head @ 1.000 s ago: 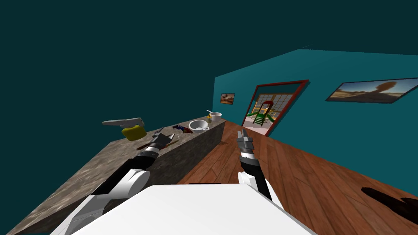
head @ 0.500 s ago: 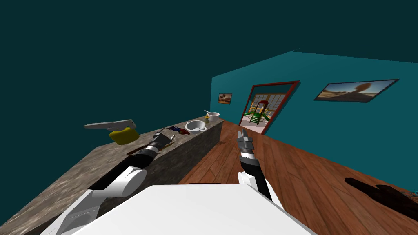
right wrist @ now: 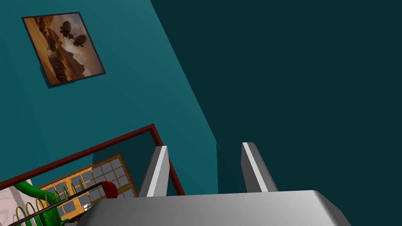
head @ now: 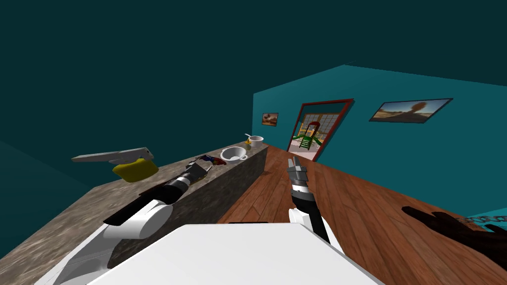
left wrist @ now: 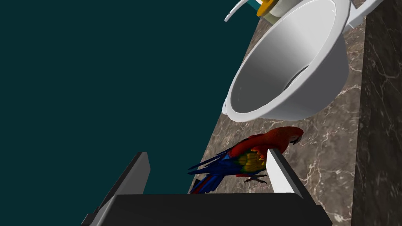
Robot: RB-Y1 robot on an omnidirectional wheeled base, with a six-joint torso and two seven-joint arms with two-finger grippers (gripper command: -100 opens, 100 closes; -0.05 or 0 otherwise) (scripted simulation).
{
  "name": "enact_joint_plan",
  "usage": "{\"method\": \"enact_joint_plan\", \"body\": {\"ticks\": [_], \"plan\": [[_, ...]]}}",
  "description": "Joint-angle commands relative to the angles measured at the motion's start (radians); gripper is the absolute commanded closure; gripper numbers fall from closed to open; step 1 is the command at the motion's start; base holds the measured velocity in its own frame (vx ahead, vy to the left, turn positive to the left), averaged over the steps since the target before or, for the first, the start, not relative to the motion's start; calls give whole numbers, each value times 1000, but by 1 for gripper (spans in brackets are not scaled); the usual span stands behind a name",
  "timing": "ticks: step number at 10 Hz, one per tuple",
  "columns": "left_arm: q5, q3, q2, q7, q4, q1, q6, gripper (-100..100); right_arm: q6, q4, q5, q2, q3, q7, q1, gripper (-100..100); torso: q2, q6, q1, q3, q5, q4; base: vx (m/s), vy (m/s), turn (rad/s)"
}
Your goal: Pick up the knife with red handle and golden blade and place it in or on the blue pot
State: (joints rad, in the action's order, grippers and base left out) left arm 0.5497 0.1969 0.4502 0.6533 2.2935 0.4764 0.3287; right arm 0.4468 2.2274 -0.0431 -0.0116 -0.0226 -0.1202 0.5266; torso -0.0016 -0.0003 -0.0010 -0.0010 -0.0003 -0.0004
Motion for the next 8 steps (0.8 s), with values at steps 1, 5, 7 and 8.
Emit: {"method": "enact_joint_plan", "body": {"ticks": [1,5,7,8], "plan": [[14,4,10,17,-2,-1,50,-100,0,0,0,0,0,0,0,0,0,0,0,0,0,0,30,-9,-58],[76,27,65,74,-16,3,168,-100,0,0,0,0,0,0,0,0,0,0,1,0,0,0,39,3,-74],[106,38,94,101,-27,6,211,-100,0,0,0,0,0,0,0,0,1,0,1,0,0,0,23,4,-41],[106,38,94,101,-27,6,235,-100,0,0,0,0,0,0,0,0,0,0,1,0,0,0,31,12,-49]]}}
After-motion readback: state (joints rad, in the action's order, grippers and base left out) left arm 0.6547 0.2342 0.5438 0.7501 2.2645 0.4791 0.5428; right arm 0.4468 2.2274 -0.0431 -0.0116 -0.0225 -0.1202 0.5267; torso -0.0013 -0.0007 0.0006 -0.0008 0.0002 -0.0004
